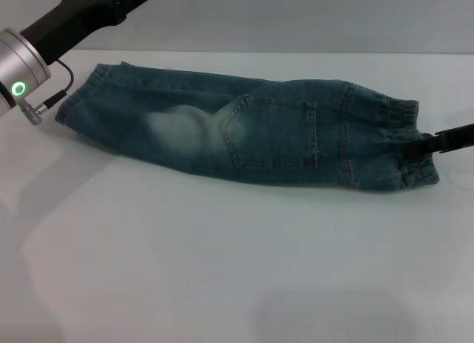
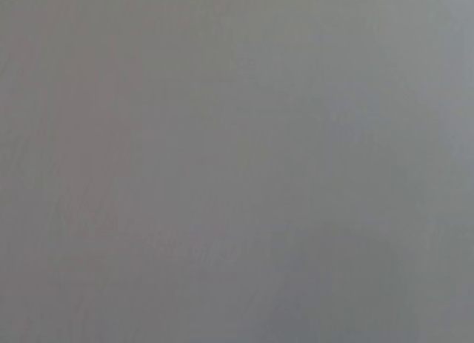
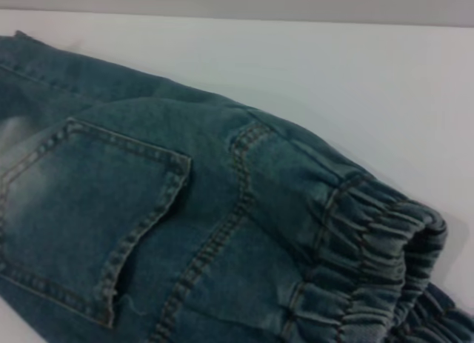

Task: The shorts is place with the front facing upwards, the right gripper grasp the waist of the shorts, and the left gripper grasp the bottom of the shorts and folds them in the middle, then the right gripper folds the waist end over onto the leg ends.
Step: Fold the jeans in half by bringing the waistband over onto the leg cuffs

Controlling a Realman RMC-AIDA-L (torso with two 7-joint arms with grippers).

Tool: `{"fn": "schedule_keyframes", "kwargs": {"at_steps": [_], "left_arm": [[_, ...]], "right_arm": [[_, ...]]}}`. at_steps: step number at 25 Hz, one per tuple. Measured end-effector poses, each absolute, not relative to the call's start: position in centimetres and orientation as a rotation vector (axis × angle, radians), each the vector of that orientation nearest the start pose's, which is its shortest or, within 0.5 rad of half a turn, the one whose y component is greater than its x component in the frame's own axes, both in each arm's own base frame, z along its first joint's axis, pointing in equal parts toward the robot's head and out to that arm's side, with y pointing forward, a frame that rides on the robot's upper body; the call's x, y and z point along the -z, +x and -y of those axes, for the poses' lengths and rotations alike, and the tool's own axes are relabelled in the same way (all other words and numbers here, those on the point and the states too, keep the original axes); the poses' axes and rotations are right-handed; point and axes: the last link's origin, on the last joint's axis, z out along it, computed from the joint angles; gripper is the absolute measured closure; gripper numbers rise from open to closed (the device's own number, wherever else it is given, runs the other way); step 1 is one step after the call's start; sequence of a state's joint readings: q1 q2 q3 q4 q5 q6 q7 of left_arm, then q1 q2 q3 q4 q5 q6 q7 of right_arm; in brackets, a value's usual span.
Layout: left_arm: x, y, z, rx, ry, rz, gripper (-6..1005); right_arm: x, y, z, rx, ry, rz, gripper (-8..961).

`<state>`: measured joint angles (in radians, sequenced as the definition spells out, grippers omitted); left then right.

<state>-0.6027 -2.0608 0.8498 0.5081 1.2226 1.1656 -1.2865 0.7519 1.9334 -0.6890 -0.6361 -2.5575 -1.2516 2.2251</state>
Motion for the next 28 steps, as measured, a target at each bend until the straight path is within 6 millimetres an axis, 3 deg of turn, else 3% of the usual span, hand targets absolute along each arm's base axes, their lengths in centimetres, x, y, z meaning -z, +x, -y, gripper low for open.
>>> {"fn": "schedule_keyframes", "kwargs": {"at_steps": [12, 28], "left_arm": [[-3.7, -23.0, -41.6, 1.121, -2.041, 0.725, 186], [-3.4, -23.2, -41.9, 1.087, -2.028, 0.727, 186]], "right_arm": [[-2.9, 29.1, -40.7, -0.013, -2.304, -1.379, 478], [-2.2, 28.4, -40.8, -0.024, -2.327, -1.362, 502]]}}
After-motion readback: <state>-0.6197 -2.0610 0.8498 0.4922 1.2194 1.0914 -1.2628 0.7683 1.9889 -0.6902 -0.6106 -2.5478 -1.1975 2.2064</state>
